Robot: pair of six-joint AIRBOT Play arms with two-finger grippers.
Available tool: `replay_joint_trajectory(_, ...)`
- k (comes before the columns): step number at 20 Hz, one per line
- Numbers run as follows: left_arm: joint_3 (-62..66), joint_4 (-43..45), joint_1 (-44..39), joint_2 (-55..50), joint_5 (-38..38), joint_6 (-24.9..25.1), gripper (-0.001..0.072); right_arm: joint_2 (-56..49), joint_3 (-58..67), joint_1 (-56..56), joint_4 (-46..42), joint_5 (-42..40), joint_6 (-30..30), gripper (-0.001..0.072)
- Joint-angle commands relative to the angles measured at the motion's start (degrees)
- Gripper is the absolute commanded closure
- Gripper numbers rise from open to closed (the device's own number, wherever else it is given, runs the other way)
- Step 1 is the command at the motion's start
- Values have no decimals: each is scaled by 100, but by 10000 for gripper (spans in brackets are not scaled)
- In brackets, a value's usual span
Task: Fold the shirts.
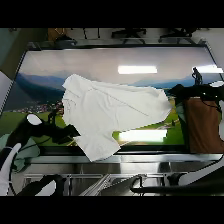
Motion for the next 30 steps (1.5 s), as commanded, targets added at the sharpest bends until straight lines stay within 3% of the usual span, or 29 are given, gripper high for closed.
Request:
replay_joint_trajectory(1,-1029,-1058,-2,245,1458,485,106,-26,7,-2,-28,35,-35,324)
replay_joint_trajectory(3,-957,-1023,11,175,1801,494,106,-26,7,-4,-48,79,-46,324)
replay_joint_trajectory(5,-723,-887,11,-85,1676,492,106,-26,7,-9,-50,81,-46,324)
replay_joint_trajectory(10,125,-837,11,-728,448,798,107,-26,7,-11,-52,125,-46,324)
replay_joint_trajectory(12,337,-654,22,-734,297,776,107,-26,7,-9,-48,144,-46,325)
replay_joint_trajectory(18,-378,-872,-37,-737,1095,807,110,-26,7,-9,-44,142,-44,325)
replay_joint_trajectory(19,-476,-898,4,-737,1121,881,313,-26,7,-11,-44,155,-44,325)
replay_joint_trajectory(20,-474,-905,66,-734,1104,1005,577,-26,7,-9,-46,160,-44,326)
replay_joint_trajectory(21,-409,-911,146,-734,1104,1106,688,-26,7,-9,-44,170,-44,327)
replay_joint_trajectory(24,-59,-883,164,-734,1132,1163,693,-26,7,-17,-59,332,-39,338)
replay_joint_trajectory(30,721,-4,367,-737,994,1049,686,4,2,-15,-610,1008,223,353)
